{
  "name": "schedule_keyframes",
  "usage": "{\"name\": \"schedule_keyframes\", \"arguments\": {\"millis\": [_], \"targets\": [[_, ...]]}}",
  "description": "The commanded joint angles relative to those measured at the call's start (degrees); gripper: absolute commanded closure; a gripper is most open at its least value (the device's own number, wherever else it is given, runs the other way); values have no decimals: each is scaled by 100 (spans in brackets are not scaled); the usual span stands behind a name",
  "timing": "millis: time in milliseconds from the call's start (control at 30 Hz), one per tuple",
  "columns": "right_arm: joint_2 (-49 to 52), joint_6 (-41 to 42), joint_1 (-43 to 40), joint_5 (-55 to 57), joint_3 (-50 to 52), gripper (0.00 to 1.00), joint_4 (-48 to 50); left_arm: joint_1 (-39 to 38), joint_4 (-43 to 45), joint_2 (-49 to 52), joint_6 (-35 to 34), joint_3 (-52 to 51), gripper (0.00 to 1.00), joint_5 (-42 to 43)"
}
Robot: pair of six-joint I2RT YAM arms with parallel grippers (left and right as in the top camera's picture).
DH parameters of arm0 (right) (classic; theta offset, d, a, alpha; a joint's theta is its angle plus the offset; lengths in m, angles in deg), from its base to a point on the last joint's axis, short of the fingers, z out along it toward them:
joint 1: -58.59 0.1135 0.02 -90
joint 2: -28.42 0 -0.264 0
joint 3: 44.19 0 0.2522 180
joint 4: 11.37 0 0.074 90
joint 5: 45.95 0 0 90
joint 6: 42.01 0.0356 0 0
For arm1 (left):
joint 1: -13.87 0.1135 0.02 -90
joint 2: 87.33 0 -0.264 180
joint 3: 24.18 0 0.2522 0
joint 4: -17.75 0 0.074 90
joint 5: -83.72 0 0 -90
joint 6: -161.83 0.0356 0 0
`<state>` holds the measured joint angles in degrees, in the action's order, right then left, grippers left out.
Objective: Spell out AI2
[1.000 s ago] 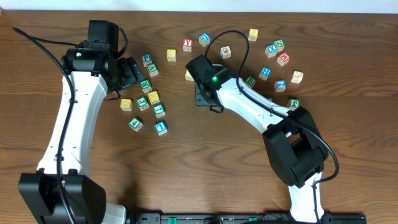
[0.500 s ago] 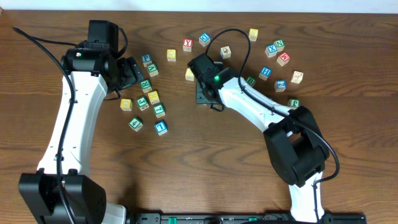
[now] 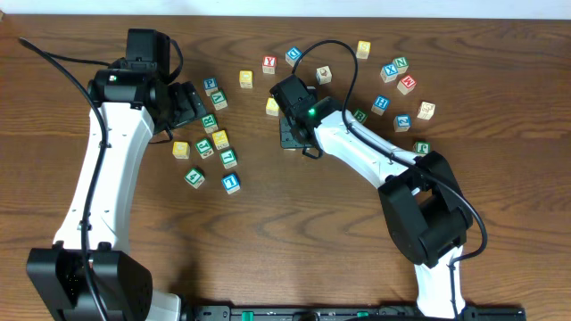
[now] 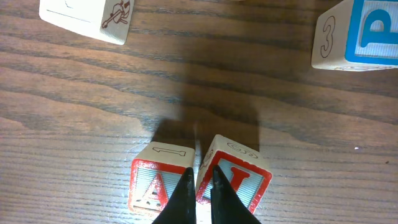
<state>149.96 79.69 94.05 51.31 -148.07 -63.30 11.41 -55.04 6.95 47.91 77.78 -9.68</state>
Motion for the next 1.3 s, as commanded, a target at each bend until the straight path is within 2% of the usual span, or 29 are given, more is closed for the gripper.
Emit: {"name": "schedule_keyframes", "arguments": {"millis": [0, 133, 300, 633, 867, 1033, 1267], "targets": [[116, -160, -24, -37, 68, 96, 11, -2, -31, 13, 33, 52, 2, -116], [114, -160, -24, -35, 61, 99, 15, -2, -31, 13, 33, 52, 2, -116], [26, -160, -24, -35, 4, 97, 7, -2, -31, 13, 33, 52, 2, -116], [-380, -146, -28, -33, 4, 89, -127, -2, -31, 13, 33, 52, 2, -116], [-378, 417, -107, 431, 4, 99, -654, -2, -31, 13, 33, 52, 2, -116], [-378, 730, -302, 570, 26, 99, -922, -2, -31, 13, 33, 52, 2, -116], [-372, 728, -442, 503, 85, 99, -872, -2, -31, 13, 33, 52, 2, -116]]}}
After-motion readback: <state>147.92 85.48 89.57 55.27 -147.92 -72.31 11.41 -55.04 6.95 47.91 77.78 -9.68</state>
